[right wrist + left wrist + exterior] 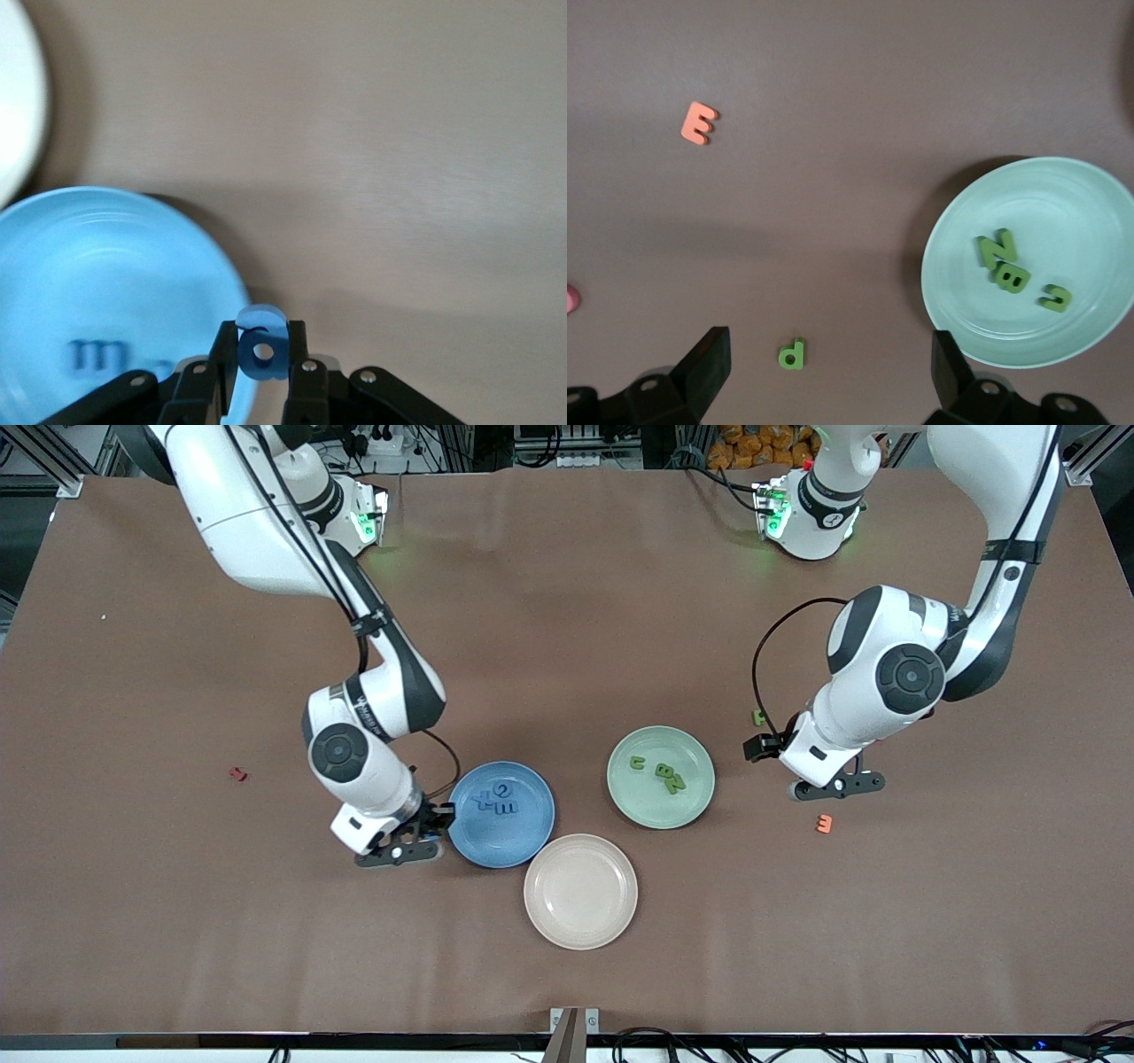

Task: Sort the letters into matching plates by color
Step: 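Place the blue a on the blue plate while the left gripper nears d, then withdraw the right gripper while the left gripper lowers onto the green d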

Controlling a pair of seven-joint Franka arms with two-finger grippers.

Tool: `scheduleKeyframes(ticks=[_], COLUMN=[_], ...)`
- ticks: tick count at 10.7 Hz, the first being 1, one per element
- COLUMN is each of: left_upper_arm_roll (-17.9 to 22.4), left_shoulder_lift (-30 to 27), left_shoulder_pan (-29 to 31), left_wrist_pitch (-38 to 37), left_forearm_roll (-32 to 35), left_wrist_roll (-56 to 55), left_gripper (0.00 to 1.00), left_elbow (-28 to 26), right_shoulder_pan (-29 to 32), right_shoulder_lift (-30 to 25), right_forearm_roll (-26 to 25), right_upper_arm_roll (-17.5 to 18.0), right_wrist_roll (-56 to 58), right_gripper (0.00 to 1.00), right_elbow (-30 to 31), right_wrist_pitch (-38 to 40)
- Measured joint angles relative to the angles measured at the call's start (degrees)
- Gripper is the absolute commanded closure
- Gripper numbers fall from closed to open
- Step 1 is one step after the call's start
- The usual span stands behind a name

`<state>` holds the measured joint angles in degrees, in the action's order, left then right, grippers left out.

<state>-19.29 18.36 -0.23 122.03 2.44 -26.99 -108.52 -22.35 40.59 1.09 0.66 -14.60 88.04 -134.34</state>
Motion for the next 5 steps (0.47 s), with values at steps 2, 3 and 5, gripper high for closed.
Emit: scheduleKeyframes(ticks=[2, 3, 5], left_upper_arm_roll=[-0.27, -0.84, -2.48], left_shoulder_lift=[-0.96, -1.50, -2.05], left_shoulder_pan=[0.32, 0.60, 1.03], left_wrist_pitch=[6.24, 11.67, 22.12], left_forearm_roll=[0.00, 0.00, -0.02], left_wrist_roll=[0.00, -0.01, -0.46], left_gripper=[0.00, 0.00, 0.00], left_elbow=[-6.28, -10.50, -19.25], right_shoulder_pan=[-1.64, -2.31, -3.25], right_shoulder_lift=[0.00, 0.00, 0.07], right_forearm_roll=[0.93, 1.53, 3.08], right_upper_arm_roll=[1.03, 1.16, 1.18], right_wrist_roll=[-0.03, -0.03, -0.11], right_gripper=[0.66, 0.15, 0.00], right_elbow=[-1.28, -1.63, -1.86], right_wrist_pitch=[0.02, 0.03, 0.03])
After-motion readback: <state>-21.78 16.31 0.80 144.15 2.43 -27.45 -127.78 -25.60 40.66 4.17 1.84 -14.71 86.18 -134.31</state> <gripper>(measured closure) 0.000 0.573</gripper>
